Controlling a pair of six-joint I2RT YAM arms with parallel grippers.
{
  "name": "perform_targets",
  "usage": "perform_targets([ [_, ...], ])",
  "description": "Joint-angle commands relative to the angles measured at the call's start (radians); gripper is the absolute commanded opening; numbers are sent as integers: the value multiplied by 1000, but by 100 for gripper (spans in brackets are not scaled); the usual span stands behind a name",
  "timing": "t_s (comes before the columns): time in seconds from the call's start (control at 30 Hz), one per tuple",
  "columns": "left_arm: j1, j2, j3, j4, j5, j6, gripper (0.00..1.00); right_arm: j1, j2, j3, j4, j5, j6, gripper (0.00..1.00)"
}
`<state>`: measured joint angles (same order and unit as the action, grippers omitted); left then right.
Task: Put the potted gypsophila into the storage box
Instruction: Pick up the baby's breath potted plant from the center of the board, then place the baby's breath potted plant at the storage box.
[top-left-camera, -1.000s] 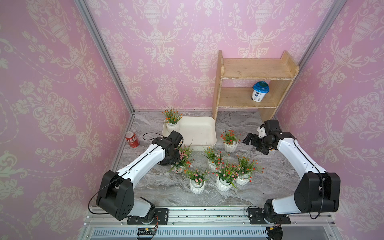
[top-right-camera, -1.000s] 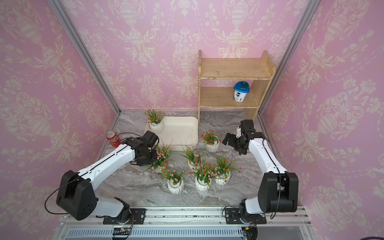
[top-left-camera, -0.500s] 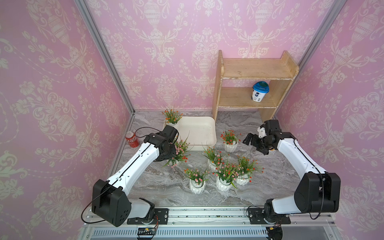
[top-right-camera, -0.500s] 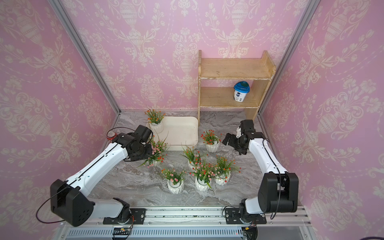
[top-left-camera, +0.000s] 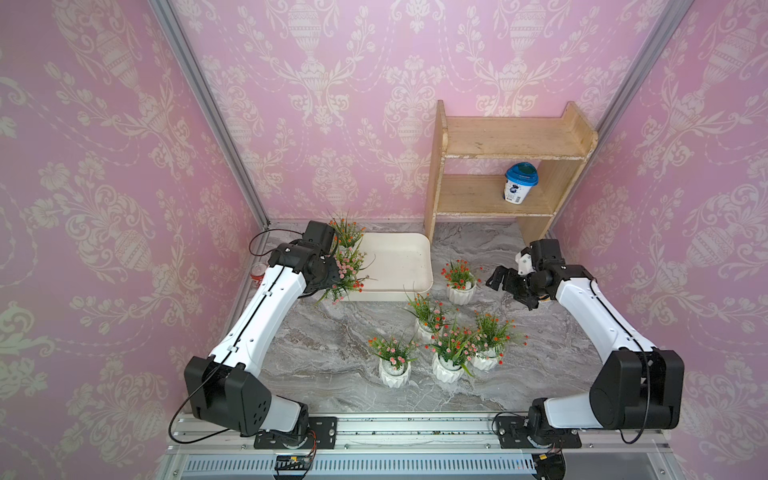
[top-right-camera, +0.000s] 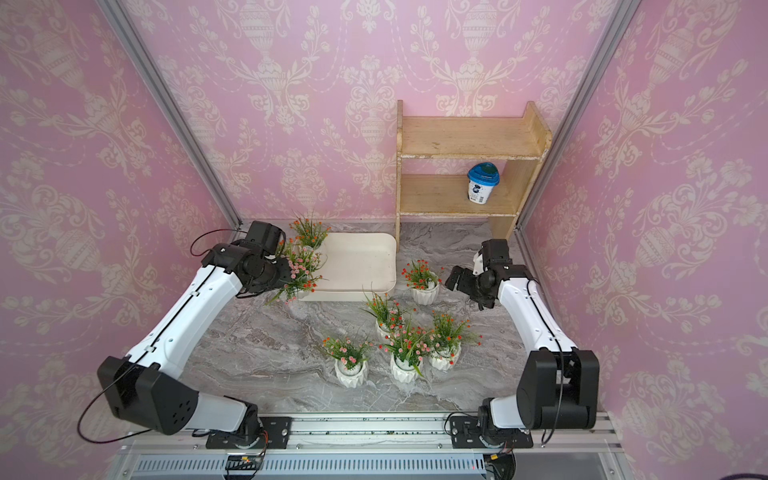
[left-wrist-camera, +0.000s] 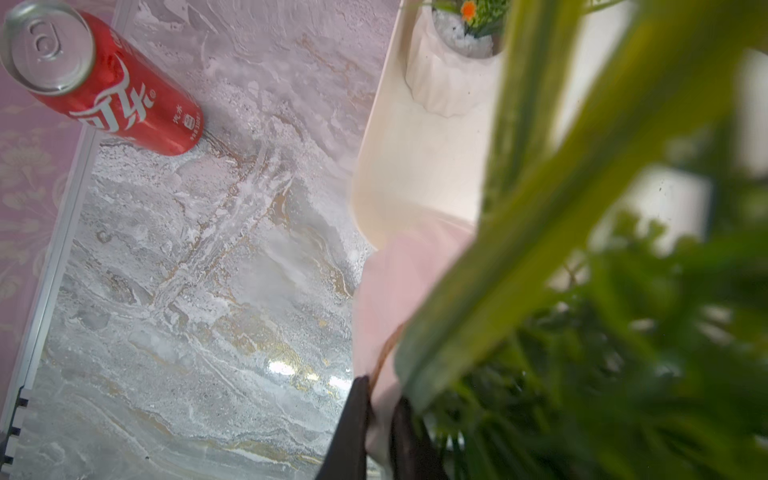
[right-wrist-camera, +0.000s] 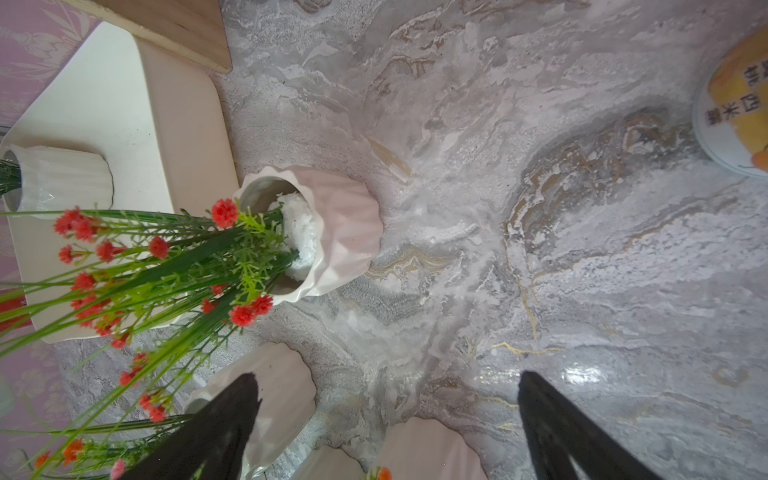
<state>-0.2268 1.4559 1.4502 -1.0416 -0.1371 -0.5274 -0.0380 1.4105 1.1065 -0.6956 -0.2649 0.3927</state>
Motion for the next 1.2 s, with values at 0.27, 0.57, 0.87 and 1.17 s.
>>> perform_targets([
  [0.27, 75, 169, 139, 154, 58, 23, 0, -7, -14, 12, -34, 13, -26, 100],
  [0.57, 82, 276, 135, 200, 111, 0, 0, -7, -8, 13, -34, 15, -31, 100],
  [0.87, 95, 349, 128, 195, 150, 2, 0, -10, -4, 3, -33, 15, -35, 100],
  [1.17, 102, 381, 116, 178, 160, 10, 0, -13, -2, -6, -26, 10, -37, 100],
])
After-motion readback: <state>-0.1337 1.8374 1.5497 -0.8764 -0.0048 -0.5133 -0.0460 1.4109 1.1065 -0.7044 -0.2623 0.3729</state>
